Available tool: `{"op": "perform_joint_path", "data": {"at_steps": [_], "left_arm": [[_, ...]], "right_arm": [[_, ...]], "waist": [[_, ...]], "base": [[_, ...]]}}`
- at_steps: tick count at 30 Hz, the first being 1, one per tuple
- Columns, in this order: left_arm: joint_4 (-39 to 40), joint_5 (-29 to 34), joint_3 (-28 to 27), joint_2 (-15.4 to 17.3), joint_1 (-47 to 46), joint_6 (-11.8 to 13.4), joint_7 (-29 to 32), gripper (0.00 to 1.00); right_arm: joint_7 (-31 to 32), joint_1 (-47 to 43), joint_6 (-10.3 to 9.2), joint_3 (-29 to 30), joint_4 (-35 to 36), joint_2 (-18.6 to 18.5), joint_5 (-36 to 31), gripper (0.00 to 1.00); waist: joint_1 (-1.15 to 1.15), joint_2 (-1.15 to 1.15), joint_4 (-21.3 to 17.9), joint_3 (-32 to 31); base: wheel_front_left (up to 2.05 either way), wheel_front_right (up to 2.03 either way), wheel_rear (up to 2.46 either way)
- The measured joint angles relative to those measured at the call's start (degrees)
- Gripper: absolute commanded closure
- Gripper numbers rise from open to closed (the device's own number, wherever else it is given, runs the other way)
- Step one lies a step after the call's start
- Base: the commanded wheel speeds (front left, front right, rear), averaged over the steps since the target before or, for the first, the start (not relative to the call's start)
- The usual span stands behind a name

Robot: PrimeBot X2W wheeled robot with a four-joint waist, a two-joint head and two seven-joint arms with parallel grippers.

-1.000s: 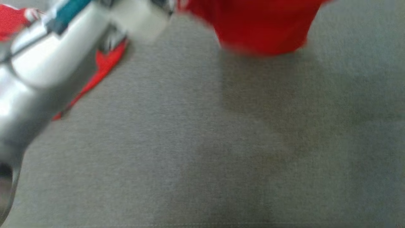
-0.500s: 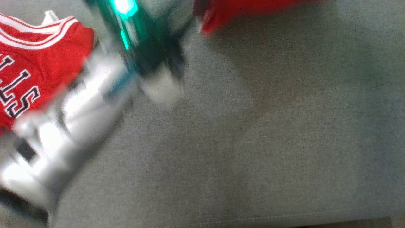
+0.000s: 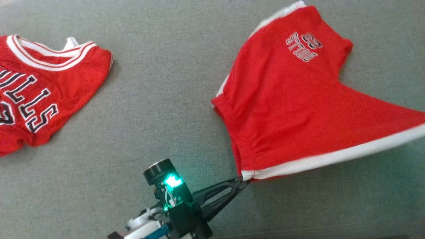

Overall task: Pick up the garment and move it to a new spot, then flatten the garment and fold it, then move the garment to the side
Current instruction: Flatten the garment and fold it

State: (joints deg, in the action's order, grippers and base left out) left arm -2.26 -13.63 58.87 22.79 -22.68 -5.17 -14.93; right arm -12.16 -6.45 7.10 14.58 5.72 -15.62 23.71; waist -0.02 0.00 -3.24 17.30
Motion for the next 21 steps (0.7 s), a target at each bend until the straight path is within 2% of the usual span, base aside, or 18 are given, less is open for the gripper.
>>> {"op": "perform_joint_path", "data": {"at_steps": [4, 8, 14, 21], "left_arm": [[1.27, -1.52, -0.15, 0.34, 0.03, -0.81, 0.00, 1.00], [-0.11, -7.46, -2.81, -2.16, -1.58, -1.43, 0.00, 1.00], [-7.48, -17.01, -5.34, -8.66, -9.22, -1.93, 0.85, 1.00], [-14.66, -28.00, -4.65, -11.94, -13.68, -1.98, 2.31, 1.00]], "right_arm": [[4.30, -2.03, 0.00, 3.05, 6.20, 0.36, -0.10, 1.00], [9.55, 3.71, 0.00, 2.92, 5.68, -0.97, -1.29, 1.00], [14.85, 19.08, 0.00, -0.63, -3.50, -6.27, -4.14, 1.00], [17.52, 33.77, 0.00, -9.44, -16.72, -9.50, -7.50, 1.00]], "waist": [[0.01, 0.00, 1.17, 0.30], [0.02, 0.00, 3.18, 1.55], [0.04, 0.00, 6.83, 4.00], [0.04, 0.00, 9.85, 6.72]], "base": [[0.00, 0.00, 0.00], [0.00, 0.00, 0.00], [0.00, 0.00, 0.00], [0.00, 0.00, 0.00]]}}
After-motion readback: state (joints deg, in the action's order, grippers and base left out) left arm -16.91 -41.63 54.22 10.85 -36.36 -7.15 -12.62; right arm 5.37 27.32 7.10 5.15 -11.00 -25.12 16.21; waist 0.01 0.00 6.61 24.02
